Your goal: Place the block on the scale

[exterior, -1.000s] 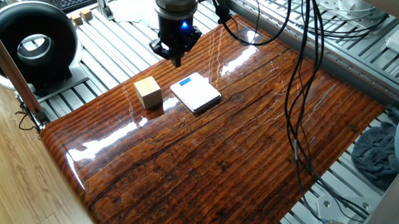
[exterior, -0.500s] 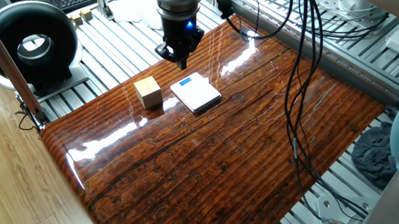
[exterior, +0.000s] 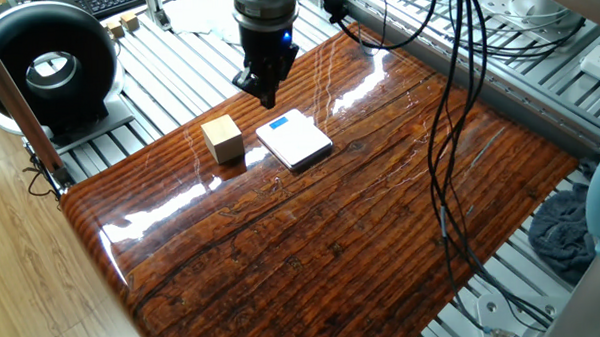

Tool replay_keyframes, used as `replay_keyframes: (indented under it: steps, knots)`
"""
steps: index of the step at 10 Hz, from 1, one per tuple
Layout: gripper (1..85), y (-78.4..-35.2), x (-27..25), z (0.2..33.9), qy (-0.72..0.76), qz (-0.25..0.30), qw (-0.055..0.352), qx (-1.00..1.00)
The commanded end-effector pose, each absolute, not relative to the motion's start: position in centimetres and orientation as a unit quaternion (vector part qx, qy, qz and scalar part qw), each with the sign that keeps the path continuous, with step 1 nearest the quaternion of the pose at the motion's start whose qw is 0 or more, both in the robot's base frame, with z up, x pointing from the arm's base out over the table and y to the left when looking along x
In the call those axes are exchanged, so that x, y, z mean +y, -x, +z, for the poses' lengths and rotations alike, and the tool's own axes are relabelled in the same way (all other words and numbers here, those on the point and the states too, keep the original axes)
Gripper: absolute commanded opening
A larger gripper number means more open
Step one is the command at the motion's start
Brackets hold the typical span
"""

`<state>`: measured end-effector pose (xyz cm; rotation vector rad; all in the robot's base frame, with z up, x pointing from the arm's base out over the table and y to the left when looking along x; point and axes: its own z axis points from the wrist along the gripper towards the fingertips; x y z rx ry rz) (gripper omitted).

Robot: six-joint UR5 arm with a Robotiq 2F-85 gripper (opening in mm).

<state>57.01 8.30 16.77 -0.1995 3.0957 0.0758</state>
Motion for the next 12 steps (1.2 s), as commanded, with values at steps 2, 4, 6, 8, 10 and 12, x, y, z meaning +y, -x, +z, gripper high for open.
replay_keyframes:
  steps: [2, 4, 6, 8, 10, 12]
  knots:
    - [1.0, -59.1, 10.8, 16.9, 0.004, 0.020, 0.029, 0.999]
    - [1.0, -60.4, 11.9, 18.1, -0.010, -0.009, 0.012, 1.000]
    - [1.3, -62.4, 14.4, 18.1, -0.052, 0.005, 0.008, 0.999]
    - [5.7, -63.5, 14.8, 17.1, -0.086, 0.020, 0.004, 0.996]
    - [14.7, -64.5, 14.1, 16.6, -0.132, 0.020, 0.011, 0.991]
    - [19.7, -65.6, 14.2, 15.5, -0.157, 0.036, 0.022, 0.987]
